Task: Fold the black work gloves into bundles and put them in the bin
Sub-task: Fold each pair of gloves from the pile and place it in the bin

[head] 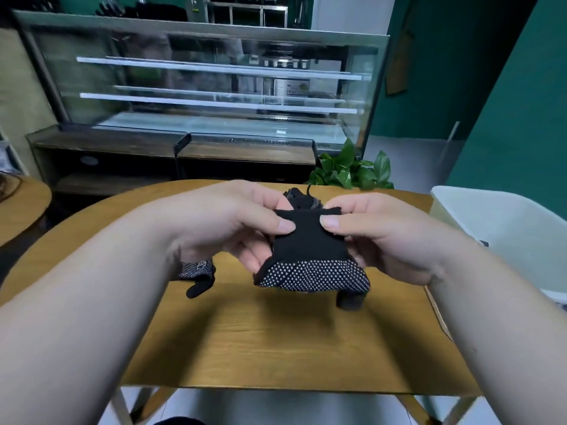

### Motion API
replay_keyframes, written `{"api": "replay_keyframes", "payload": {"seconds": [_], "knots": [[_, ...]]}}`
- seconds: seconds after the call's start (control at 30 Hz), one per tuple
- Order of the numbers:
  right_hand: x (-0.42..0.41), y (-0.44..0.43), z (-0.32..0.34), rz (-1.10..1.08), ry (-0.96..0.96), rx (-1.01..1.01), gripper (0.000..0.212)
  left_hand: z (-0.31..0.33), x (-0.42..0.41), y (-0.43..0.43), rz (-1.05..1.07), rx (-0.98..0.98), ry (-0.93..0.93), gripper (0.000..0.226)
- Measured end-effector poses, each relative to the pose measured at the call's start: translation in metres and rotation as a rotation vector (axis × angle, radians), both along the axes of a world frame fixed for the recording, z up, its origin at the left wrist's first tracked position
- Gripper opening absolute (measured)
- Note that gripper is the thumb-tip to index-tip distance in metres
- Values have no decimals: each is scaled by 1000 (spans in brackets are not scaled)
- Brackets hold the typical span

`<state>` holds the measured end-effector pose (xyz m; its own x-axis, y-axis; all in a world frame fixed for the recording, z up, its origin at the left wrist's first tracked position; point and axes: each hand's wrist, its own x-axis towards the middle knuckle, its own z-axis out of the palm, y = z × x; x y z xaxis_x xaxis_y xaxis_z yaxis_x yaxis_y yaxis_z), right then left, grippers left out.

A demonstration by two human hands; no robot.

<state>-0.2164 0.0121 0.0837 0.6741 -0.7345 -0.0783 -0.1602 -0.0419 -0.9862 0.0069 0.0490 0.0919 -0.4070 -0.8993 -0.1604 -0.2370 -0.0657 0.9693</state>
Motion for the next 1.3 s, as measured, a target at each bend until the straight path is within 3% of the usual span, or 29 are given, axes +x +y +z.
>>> {"api": "replay_keyframes", "payload": {"seconds": [0.07,0.13,0.27,0.4,0.5,0.57,0.67,0.83,0.97,1.07,1.2,1.3], "knots": [[1,0,1,65,-24,108,10,-1,3,-2,-40,49,-16,14],[3,-8,-6,49,40,90,13,-7,3,-7,-6,56,-49,10],[11,-28,-20,-135,179,-64,18,-21,1,-24,184,-39,-164,2],[17,-35,-28,-343,107,-261,21,-36,-6,-36,405,-224,-142,11],[14,-29,-42,-414,63,-438,10,-52,-11,-30,491,-379,-165,15],[7,-21,-61,-377,96,-512,19,-70,-13,-17,457,-450,-176,21],[-8,-6,-103,-272,234,-575,27,-109,-15,9,309,-451,-396,24],[-19,22,-164,-7,345,-678,23,-174,-17,37,-14,-480,-538,24],[-23,27,-169,94,461,-831,19,-176,-19,42,-71,-551,-648,21],[-27,28,-166,125,471,-865,17,-175,-30,38,47,-564,-663,21],[-33,26,-167,-60,316,-765,30,-186,-54,20,248,-578,-789,37],[-27,16,-172,-389,310,-722,21,-195,-69,7,168,-502,-962,63]]}}
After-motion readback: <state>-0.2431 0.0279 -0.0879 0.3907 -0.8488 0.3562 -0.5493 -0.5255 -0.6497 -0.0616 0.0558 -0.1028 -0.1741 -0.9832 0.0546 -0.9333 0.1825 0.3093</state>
